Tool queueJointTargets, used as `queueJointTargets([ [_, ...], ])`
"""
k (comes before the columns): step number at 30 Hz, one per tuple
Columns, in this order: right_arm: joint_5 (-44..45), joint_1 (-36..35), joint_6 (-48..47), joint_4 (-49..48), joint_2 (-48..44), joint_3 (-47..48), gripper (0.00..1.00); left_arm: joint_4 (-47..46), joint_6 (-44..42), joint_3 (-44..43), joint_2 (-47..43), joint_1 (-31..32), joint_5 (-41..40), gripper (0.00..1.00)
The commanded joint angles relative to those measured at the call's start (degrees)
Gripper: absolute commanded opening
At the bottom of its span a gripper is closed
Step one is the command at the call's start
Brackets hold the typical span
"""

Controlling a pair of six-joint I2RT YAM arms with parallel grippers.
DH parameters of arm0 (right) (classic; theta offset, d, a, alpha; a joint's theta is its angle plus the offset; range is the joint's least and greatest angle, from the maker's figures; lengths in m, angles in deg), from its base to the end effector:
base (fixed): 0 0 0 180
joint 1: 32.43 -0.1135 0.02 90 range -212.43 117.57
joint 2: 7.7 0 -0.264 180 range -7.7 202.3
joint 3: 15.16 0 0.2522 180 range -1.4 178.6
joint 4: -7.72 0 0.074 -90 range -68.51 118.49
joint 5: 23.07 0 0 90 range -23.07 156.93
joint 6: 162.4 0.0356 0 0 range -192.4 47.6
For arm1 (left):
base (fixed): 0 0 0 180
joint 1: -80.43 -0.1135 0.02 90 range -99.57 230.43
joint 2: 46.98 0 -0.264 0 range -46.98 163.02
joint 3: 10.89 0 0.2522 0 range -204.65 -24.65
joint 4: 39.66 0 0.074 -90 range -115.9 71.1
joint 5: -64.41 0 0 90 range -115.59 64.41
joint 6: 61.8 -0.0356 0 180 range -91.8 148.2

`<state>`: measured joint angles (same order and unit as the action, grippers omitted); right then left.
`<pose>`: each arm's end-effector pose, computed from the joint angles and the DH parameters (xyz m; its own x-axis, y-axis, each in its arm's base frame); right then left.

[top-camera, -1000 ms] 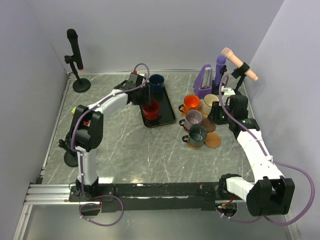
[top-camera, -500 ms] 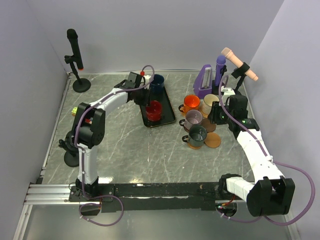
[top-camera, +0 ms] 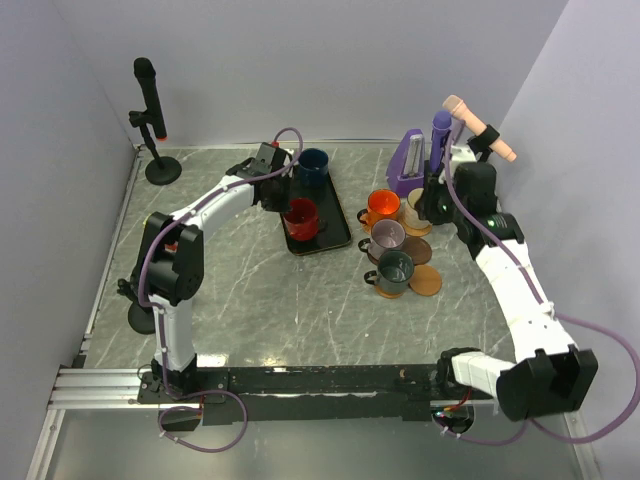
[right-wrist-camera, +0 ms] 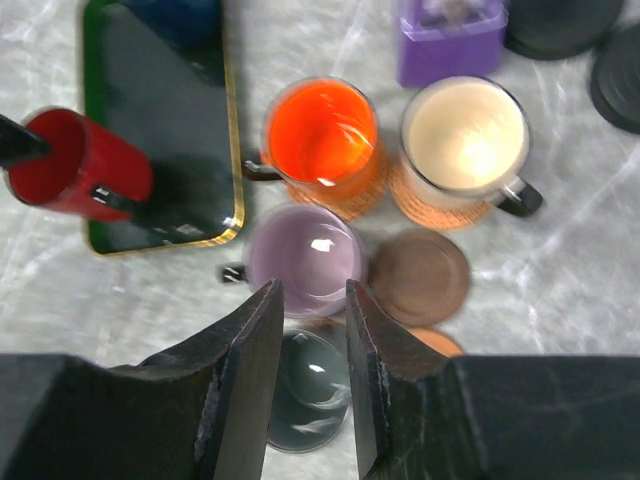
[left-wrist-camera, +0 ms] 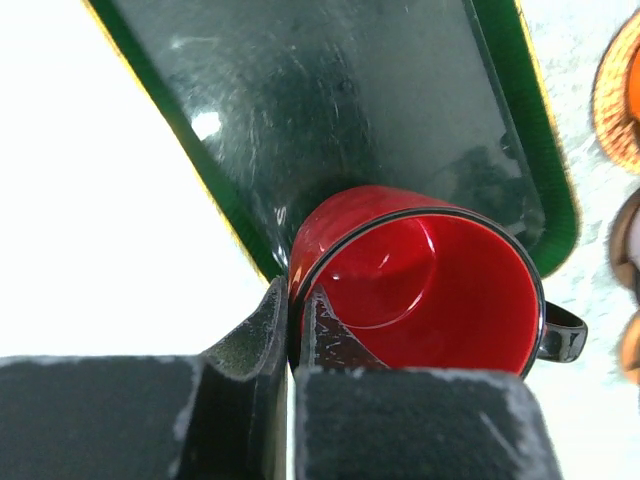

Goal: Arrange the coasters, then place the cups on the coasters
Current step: Pick up the cup from the tray.

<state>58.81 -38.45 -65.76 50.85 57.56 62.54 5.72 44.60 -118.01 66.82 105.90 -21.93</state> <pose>0.2478 0.0312 0.3518 -0.5301 0.0592 -0.8458 -0.1644 0.9714 0.1710 0.4002 -0.1931 0.2393 -0.8142 0.0757 -0.5756 0.2447 0.9439 -0.2219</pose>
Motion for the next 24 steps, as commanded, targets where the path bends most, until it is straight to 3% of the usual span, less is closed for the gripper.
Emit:
queueJointTargets([
  [1,6.09,-6.35,4.43,6.21,5.92,11.18,0.38,4.67,8.29,-6.74,-6.48,2.38,-7.16,0.01],
  [8,4.69,-14.62,9.18,12.38,17.52,23.67,0.37,10.13,9.52,-11.58,-6.74,5.81,-10.51,0.01],
  [16,2.32,-21.39,9.98,16.86,28.78,33.43,0.38,10.04,11.81,-12.02,-8.07,7.22,-7.89,0.01],
  [24,2.23,-24.91,8.66,17.39,35.11,36.95,0.39,9.78,13.3,-10.7,-9.47,8.89,-7.7,0.01],
])
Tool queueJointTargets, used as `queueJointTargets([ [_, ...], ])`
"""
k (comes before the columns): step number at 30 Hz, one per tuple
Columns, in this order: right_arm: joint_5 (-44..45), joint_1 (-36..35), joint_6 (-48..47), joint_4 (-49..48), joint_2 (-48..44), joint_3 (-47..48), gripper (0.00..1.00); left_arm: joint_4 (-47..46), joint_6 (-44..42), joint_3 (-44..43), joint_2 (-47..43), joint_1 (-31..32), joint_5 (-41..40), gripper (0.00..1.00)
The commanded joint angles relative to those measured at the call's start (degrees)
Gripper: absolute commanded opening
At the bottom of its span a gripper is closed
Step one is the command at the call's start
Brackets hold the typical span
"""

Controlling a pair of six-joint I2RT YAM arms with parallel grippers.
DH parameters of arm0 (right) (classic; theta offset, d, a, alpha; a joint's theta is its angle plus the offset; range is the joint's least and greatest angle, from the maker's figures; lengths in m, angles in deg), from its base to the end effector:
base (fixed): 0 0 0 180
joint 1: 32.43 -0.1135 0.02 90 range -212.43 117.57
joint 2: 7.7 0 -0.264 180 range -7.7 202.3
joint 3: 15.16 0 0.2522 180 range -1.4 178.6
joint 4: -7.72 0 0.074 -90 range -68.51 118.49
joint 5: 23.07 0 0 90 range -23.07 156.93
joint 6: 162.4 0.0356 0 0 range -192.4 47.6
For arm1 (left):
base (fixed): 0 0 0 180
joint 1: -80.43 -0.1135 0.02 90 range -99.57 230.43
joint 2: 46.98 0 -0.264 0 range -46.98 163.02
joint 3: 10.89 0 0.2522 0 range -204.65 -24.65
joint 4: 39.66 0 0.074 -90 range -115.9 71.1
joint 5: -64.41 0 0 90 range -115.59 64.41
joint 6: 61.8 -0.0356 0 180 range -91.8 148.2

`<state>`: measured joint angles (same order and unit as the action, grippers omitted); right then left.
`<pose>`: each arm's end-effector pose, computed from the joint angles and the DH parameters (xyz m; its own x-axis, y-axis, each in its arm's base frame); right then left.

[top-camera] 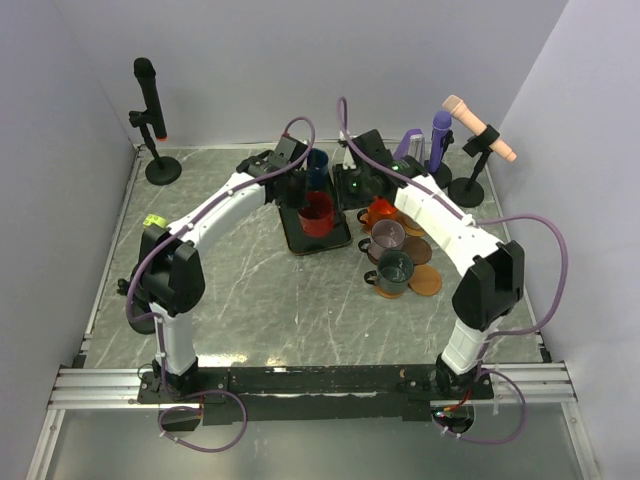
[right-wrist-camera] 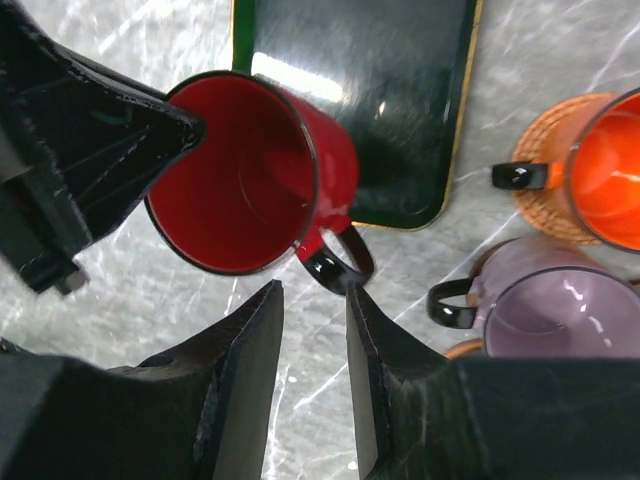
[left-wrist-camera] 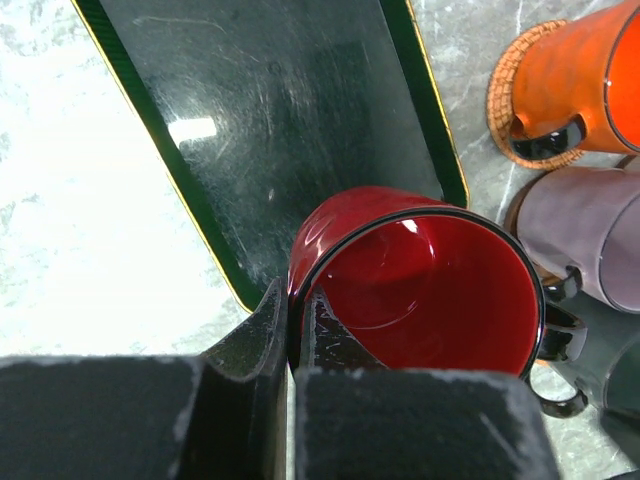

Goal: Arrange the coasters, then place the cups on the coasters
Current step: Pick up the cup from the tray, then place the cup on the coaster.

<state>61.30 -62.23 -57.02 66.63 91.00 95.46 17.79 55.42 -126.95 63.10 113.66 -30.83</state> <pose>0.3292 0.1925 0.3465 -0.7584 -0.1302 -0.6387 -0.3646 0.8970 0.2501 0.3612 -0.2327 0.3021 -0.8097 -0.0141 -0.5866 0.1436 0.9645 -0.2214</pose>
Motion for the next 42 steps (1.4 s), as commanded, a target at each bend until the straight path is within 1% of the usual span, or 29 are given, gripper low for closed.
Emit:
queueJointTargets([
  [1,-0.26,-1.31,-0.17,1.61,2.11,4.3,0.39,-2.11,2.57,-1.59,-6.02,1.39,0.84,0.01],
  [6,-0.26,-1.84,-0.26,0.65,3.78,5.53,0.39,-2.29,2.75,-0.53,-6.98,2.01,0.14,0.01],
  [15,2.72,-1.93,-1.05,0.56,6.42,6.06,0.39,-3.16,3.27,-0.44,-7.78,2.36,0.4,0.01],
  [22,5.45,-1.93,-1.93,-0.76,6.95,5.53,0.35,-4.65,4.06,-0.09,-8.13,2.45,2.51,0.01],
  [25,5.45,-1.93,-2.1,-0.24,8.26,7.02,0.27,-5.36,4.42,1.05,-8.66,2.63,3.83,0.01],
  [27,7.21,-1.93,-2.1,0.47,8.97,8.16,0.21,-5.71,4.59,1.75,-9.53,2.63,4.09,0.01],
  [29,7.91,-1.84,-2.1,0.82,9.23,8.7,0.11,-6.24,4.51,2.45,-10.15,2.54,4.35,0.01],
  [30,8.26,-1.93,-2.1,0.65,9.06,8.52,0.04,-6.33,4.59,2.72,-10.5,2.63,4.53,0.01],
  [31,8.7,-1.93,-2.02,0.3,8.71,8.26,0.0,-6.76,4.59,3.07,-10.76,2.63,4.71,0.01],
  [32,9.05,-1.93,-2.02,-0.14,8.45,7.91,0.0,-7.12,4.77,3.33,-11.03,2.63,4.71,0.02],
  [36,9.67,-1.93,-2.45,-1.55,6.34,7.73,0.0,-8.08,5.3,4.65,-12.26,2.63,4.71,0.19],
  [39,10.11,-1.93,-3.25,-3.92,3.97,6.77,0.0,-9.75,5.91,6.4,-14.01,2.54,3.22,0.37],
  [42,10.9,-1.93,-4.04,-4.89,2.56,6.94,0.0,-13.34,5.91,9.57,-16.99,2.36,2.95,0.55],
])
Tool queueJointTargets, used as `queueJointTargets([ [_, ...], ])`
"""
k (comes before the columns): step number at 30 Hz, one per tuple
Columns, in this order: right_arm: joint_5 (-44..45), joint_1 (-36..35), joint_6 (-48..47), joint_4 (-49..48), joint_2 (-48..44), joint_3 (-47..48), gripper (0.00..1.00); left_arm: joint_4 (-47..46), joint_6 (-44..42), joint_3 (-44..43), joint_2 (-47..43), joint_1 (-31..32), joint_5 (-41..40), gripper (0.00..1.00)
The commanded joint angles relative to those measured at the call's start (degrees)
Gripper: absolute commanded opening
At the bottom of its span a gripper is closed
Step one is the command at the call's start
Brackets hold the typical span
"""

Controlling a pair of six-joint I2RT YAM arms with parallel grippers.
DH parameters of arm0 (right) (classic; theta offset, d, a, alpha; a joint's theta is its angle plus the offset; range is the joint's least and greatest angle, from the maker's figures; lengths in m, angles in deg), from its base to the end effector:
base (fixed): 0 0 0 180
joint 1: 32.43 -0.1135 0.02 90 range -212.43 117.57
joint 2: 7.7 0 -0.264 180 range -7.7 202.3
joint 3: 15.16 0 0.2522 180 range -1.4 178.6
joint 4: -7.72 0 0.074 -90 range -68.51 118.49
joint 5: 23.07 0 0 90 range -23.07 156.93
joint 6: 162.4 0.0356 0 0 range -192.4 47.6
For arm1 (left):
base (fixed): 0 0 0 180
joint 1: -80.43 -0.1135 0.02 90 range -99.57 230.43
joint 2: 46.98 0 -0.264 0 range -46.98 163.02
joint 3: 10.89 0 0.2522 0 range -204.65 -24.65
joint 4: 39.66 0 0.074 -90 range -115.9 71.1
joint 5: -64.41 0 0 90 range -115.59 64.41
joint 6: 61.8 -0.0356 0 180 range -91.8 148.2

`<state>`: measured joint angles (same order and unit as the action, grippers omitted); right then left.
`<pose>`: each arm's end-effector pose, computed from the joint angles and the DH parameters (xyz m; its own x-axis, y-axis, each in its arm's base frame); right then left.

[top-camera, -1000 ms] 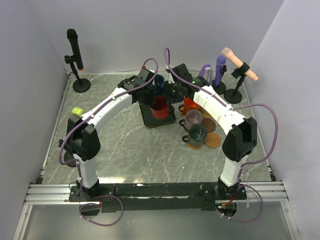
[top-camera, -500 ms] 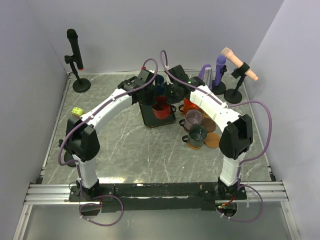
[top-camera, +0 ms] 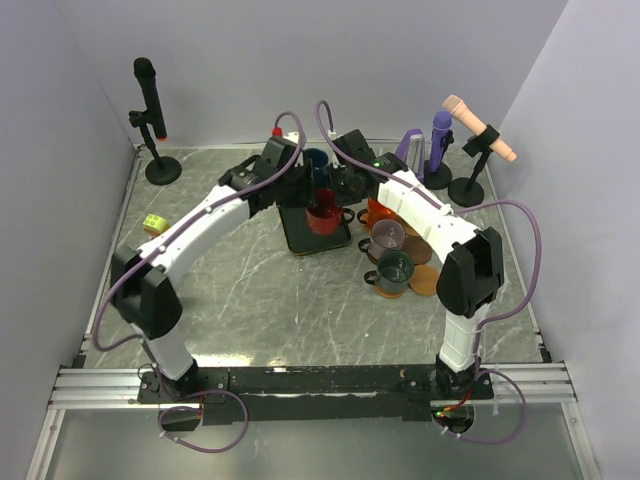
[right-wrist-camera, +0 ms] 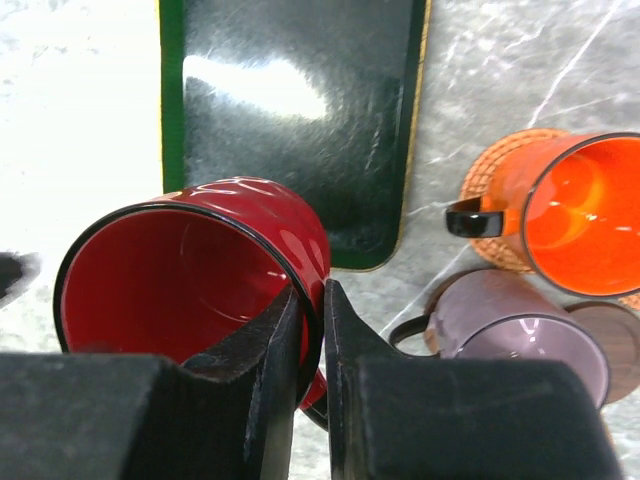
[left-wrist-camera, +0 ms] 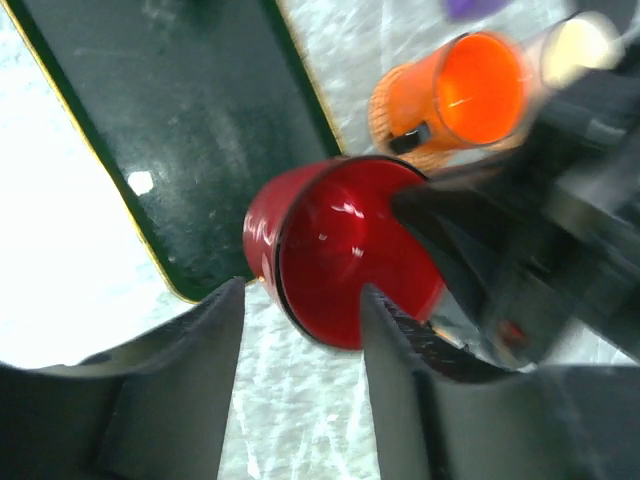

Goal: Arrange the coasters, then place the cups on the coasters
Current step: Place the cup on the coaster.

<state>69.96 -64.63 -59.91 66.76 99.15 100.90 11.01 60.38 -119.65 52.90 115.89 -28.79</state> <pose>0.3531 0.2202 0.3228 -0.7401 -0.2109 -0.6385 -0.3515 0.9308 0.1001 0.3238 -0.2282 0.3395 -0.7498 -0.1188 -0.6509 0.1725 0.9147 -0.3656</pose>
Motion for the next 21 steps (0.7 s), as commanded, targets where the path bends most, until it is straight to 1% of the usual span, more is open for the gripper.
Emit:
queueJointTargets([
  [1,2.51,0.56,-1.15,-4.67,-5.77,2.02,0.0,-7.98,1.04,3.67,-7.93,0.22,0.92,0.59],
  [3,3.03,0.74,-1.59,-4.23,-6.12,2.73,0.0,-10.96,1.3,6.66,-10.13,-0.04,0.48,0.63],
  [4,3.3,0.83,-1.68,-4.14,-6.56,2.99,0.0,-11.85,1.56,7.72,-11.01,-0.04,0.04,0.68],
  [7,3.48,2.23,-1.86,-4.06,-8.67,3.08,0.0,-13.52,1.92,9.92,-14.08,-0.74,-2.68,0.8],
  [11,3.66,5.56,-3.0,-2.83,-13.49,2.65,0.0,-16.42,0.86,12.2,-18.21,-1.27,-9.08,0.92],
  [14,0.41,10.13,-3.61,-1.69,-18.24,0.19,0.0,-20.8,0.16,15.54,-21.73,-1.89,-12.43,0.97],
  [16,-2.66,14.87,-4.75,0.33,-20.79,-1.83,0.0,-23.1,-0.19,18.0,-23.93,-2.33,-13.84,0.99],
  [19,-2.68,19.27,-6.77,0.6,-26.58,-8.06,0.0,-24.51,-0.98,19.33,-25.17,-3.38,-13.06,0.99],
  [21,-2.68,23.05,-6.78,1.39,-29.31,-11.41,0.0,-22.94,-0.81,18.8,-24.82,-4.26,-12.36,0.99],
])
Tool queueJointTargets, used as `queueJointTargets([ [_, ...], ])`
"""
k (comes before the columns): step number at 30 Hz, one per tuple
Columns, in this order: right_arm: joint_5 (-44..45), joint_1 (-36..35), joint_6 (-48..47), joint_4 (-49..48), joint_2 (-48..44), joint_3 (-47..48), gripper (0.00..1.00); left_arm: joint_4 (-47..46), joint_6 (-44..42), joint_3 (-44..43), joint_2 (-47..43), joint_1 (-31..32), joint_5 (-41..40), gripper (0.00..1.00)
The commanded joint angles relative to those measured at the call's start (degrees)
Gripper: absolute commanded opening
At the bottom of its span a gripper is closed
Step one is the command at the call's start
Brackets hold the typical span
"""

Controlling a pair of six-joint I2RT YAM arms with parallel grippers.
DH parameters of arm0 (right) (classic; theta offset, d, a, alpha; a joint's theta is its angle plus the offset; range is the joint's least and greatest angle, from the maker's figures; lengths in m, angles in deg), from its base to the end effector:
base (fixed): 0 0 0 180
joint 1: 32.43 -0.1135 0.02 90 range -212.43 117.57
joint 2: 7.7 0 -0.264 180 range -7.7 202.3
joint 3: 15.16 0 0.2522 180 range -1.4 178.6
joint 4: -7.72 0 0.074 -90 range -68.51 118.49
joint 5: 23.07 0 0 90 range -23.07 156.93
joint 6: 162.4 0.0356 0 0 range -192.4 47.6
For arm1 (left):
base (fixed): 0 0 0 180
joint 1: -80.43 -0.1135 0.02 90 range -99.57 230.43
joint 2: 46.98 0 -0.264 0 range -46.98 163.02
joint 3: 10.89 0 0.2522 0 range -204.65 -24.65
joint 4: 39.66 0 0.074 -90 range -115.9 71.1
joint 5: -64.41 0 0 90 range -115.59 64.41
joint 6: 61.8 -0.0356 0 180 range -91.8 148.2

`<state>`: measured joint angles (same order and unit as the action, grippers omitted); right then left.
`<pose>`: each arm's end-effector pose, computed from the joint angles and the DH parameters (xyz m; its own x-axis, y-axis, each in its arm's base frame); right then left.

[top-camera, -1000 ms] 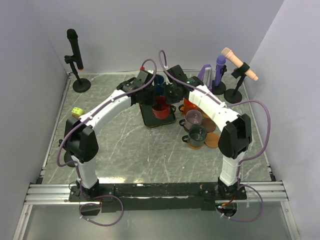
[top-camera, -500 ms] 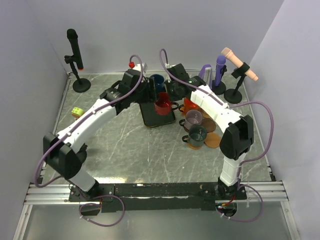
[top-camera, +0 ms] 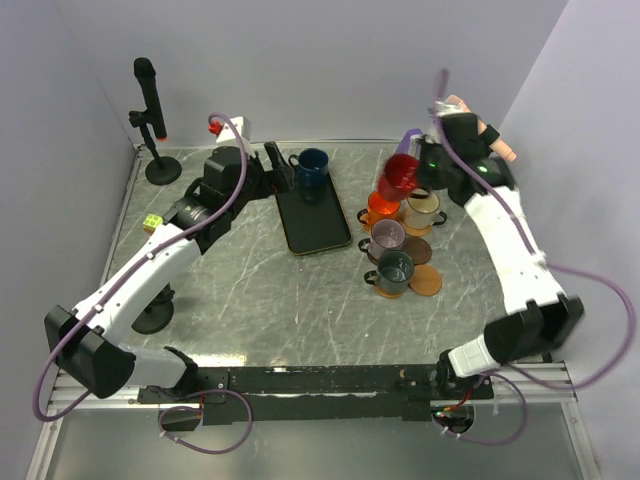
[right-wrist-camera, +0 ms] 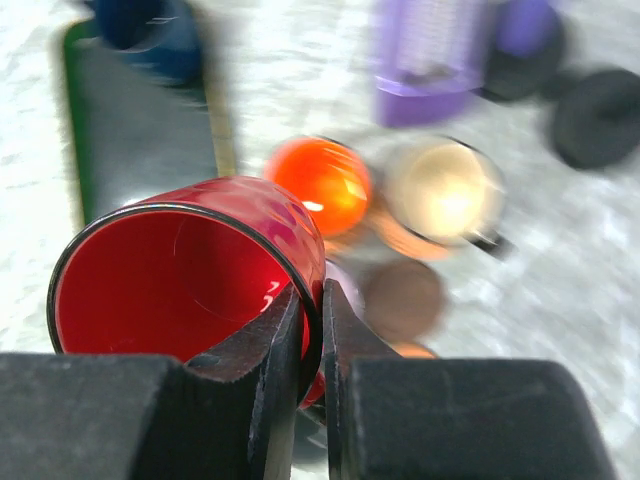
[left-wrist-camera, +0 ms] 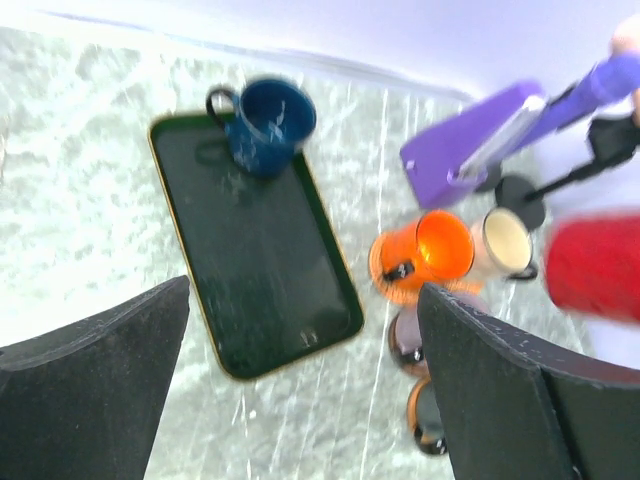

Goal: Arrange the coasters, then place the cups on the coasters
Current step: Place the cup on the coaster.

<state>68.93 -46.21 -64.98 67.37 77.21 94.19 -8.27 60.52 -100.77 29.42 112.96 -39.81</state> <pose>0.3069 0.0740 0.4176 -0.5825 -0.0100 -0.8128 -0.1363 0.9870 0.0856 0.2631 -0.1574 0.3955 -0.3924 -0.3644 -0.8445 0.1353 0.8853 -0.4449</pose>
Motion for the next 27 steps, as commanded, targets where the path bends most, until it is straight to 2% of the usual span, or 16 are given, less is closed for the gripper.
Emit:
queueJointTargets([
  [1,-3.74,6.21,-1.88,0.78,-8.95,-6.8,0.0,-2.7,-0.68,-0.26,-0.99,-1.85,-0.73,0.99],
  [8,-5.95,16.67,-4.34,-2.11,-15.38,-19.38,0.0,-3.57,-0.33,0.88,-1.34,-3.35,2.35,0.99],
  [15,-9.46,22.65,-8.37,-7.38,-14.51,-25.98,0.0,-3.65,0.12,1.85,-1.52,-3.44,3.85,0.99],
  [27,-11.93,23.45,-12.96,-17.05,-8.97,-31.6,0.0,-4.35,-0.5,2.55,-0.64,-3.44,5.6,0.99],
])
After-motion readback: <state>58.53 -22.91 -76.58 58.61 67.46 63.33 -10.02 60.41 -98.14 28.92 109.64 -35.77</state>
